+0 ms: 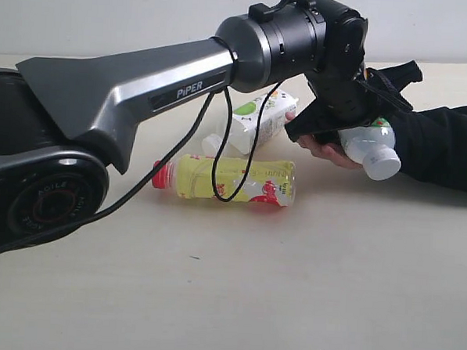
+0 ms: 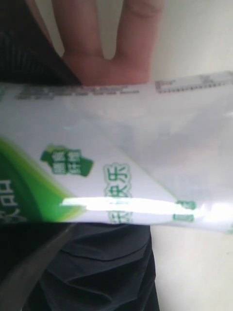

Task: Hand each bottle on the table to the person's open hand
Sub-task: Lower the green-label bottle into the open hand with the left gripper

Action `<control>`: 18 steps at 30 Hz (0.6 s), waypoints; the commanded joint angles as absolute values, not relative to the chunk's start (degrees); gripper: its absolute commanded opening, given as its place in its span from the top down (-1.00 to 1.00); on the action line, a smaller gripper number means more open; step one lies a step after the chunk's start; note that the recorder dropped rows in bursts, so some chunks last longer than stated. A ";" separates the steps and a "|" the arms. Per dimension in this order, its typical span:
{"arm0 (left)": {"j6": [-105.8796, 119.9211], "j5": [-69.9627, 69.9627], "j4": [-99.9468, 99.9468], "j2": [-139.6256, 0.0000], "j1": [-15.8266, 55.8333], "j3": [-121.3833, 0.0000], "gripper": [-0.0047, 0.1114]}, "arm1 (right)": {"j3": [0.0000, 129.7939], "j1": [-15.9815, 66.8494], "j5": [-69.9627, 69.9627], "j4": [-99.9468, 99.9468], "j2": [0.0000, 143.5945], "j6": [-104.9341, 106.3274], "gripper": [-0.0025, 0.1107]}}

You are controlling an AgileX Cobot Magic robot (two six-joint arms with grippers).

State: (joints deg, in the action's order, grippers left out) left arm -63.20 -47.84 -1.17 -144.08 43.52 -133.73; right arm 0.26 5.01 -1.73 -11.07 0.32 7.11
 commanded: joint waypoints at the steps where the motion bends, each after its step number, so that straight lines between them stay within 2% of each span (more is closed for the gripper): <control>1: -63.31 -47.02 -0.57 -143.89 43.32 -134.11 0.05 | 0.00 4.73 -0.91 -11.14 0.00 7.30 0.96; 3: -63.31 -47.02 -0.57 -143.89 43.32 -134.11 -0.06 | 0.00 4.73 -0.91 -11.14 0.00 7.30 0.96; 7: -63.31 -47.02 -0.57 -143.89 43.32 -134.11 -0.13 | 0.00 4.73 -0.91 -11.14 0.00 7.30 0.96; 18: -63.31 -47.02 -0.57 -143.89 43.32 -134.11 -0.13 | 0.00 4.73 -0.91 -11.14 0.00 7.30 0.96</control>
State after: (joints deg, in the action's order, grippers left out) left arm -63.20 -47.84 -1.06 -144.08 43.52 -133.73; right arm 0.26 5.01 -1.73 -11.07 0.32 7.11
